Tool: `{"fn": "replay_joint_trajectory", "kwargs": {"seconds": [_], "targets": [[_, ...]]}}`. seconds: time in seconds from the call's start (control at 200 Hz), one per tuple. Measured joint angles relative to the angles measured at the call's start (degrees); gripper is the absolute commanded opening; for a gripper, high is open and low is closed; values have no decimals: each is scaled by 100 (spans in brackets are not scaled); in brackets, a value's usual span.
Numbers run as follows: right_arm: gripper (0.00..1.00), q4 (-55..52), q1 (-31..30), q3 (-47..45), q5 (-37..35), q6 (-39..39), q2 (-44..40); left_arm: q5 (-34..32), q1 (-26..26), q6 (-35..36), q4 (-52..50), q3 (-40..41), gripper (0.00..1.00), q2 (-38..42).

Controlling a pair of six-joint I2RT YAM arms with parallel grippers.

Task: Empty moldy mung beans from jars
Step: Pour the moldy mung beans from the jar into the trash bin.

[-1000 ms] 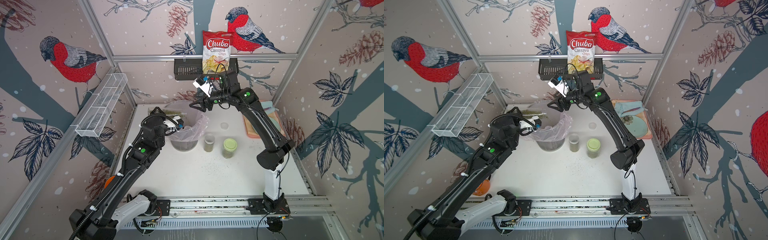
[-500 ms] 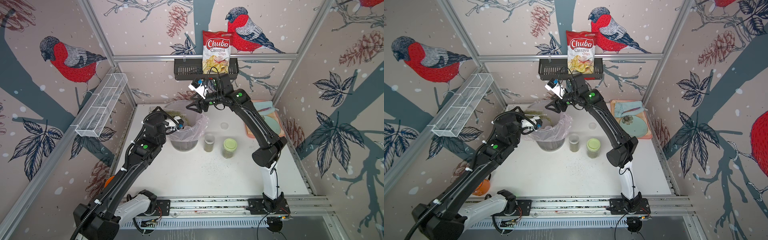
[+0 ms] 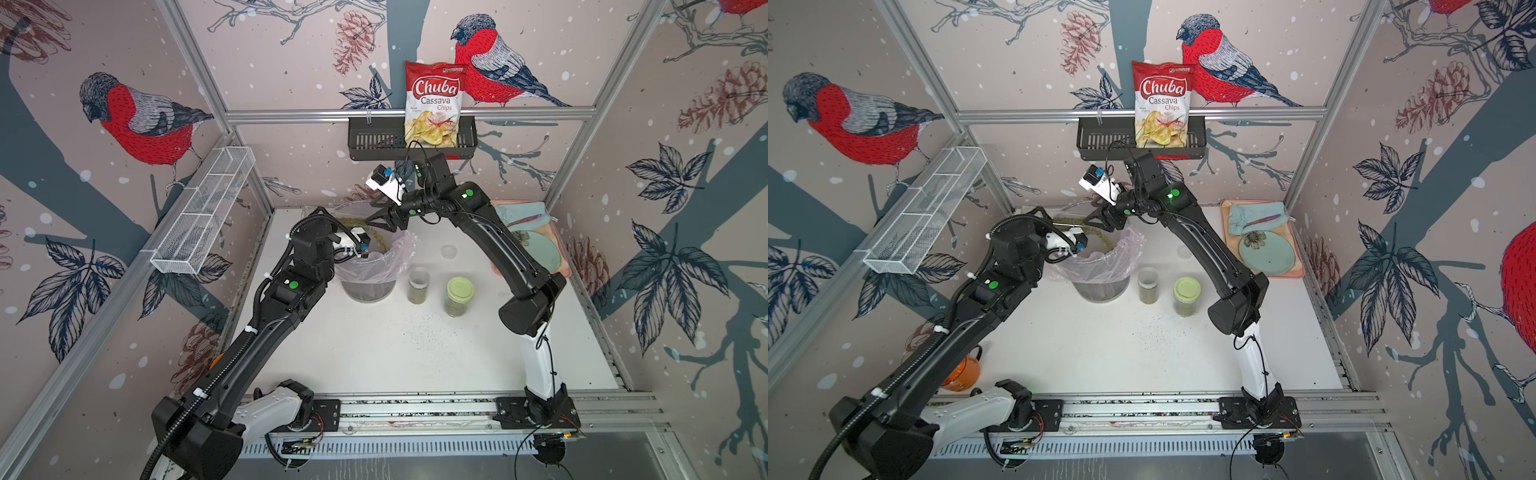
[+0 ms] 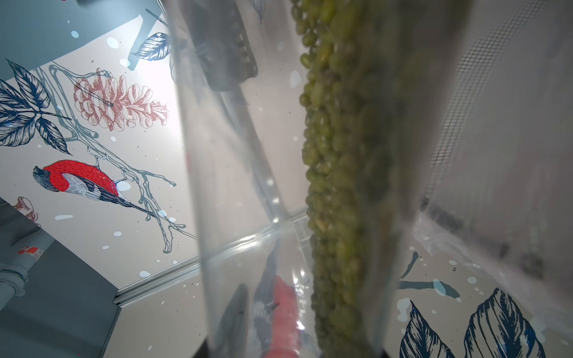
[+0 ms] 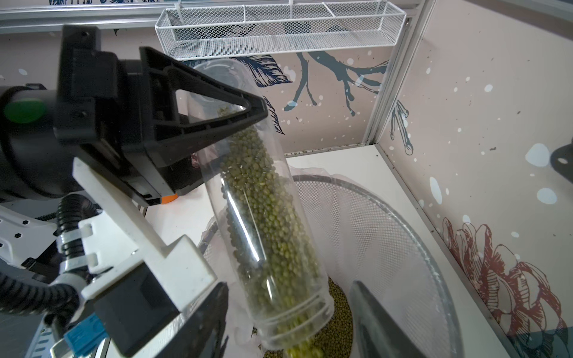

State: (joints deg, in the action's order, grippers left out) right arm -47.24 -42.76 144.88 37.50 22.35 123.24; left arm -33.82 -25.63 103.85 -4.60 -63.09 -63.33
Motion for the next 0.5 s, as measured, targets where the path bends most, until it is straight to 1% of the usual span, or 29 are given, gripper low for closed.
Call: {"fn": "replay_joint_trajectory", "kwargs": {"seconds": [0.265, 0.5], "targets": [[62, -83, -120, -9, -129, 153, 13, 103, 0, -20, -74, 262, 37, 225], [62, -125, -184, -11, -262, 177, 203, 164, 0, -31, -144, 354, 36, 291]]}}
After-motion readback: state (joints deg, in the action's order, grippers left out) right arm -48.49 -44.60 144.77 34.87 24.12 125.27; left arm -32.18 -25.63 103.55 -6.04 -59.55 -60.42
